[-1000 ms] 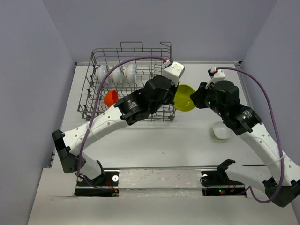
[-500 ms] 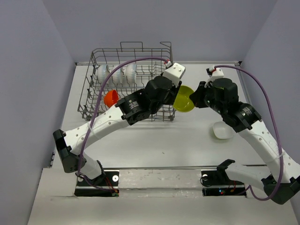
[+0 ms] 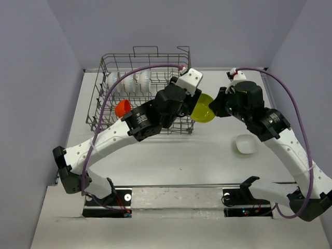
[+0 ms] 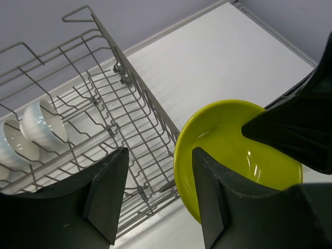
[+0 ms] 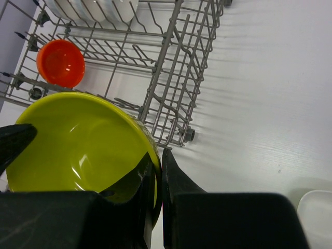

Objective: Load the bowls into the dish rack
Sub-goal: Pass from the left arm to the right, then pass from the right arm to the left

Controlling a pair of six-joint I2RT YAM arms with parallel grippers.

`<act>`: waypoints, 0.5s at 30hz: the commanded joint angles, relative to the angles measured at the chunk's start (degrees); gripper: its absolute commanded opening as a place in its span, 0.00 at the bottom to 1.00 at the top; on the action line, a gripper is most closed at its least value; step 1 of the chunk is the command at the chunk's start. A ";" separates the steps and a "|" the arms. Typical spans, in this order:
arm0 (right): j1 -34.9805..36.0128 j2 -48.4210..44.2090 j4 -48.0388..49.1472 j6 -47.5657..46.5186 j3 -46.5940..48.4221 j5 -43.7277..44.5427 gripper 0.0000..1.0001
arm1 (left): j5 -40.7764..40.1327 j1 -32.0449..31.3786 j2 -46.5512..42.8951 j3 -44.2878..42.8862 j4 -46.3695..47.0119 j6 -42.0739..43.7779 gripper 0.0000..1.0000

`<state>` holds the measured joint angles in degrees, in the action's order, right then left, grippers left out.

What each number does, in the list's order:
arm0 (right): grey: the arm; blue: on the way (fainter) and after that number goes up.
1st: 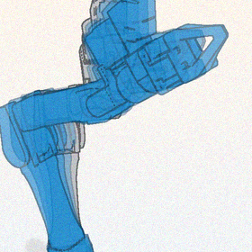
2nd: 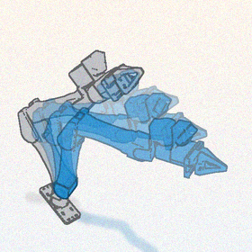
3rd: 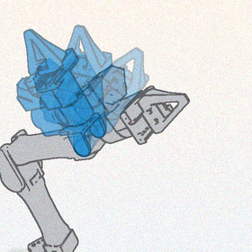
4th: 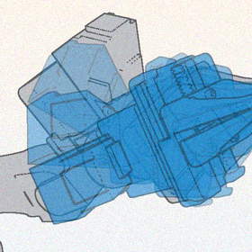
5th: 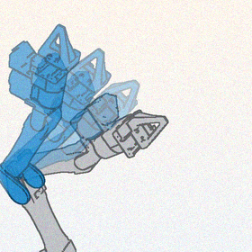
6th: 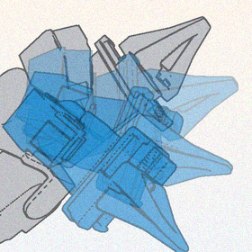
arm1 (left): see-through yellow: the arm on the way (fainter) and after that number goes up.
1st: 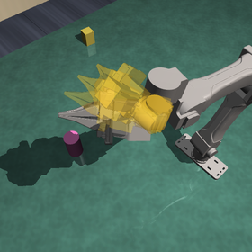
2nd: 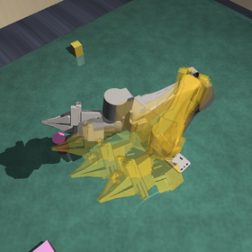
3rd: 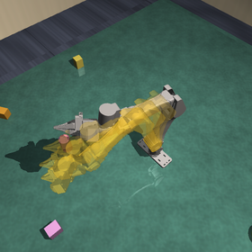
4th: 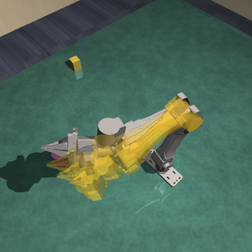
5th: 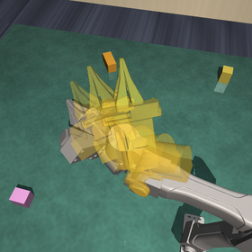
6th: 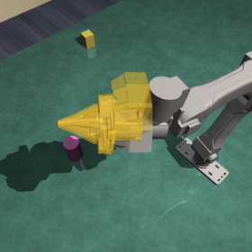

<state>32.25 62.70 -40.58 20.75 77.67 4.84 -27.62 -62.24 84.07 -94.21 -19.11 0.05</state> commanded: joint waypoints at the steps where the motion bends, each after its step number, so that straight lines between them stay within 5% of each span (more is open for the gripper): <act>1: -0.17 0.23 -0.64 -0.01 4.42 -0.98 0.01 | -4.54 -2.18 -6.63 -0.36 2.33 4.68 0.63; 8: -0.17 3.39 -4.33 0.16 7.41 2.10 0.01 | -16.40 -14.39 -7.18 -3.42 -1.79 12.86 0.63; 15: -0.17 6.73 -7.32 0.87 11.79 3.07 0.01 | -42.42 -26.61 3.98 -4.04 -12.14 17.01 0.63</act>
<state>32.25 69.21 -47.33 20.97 84.49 6.74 -54.83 -85.82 81.80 -98.41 -23.07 13.76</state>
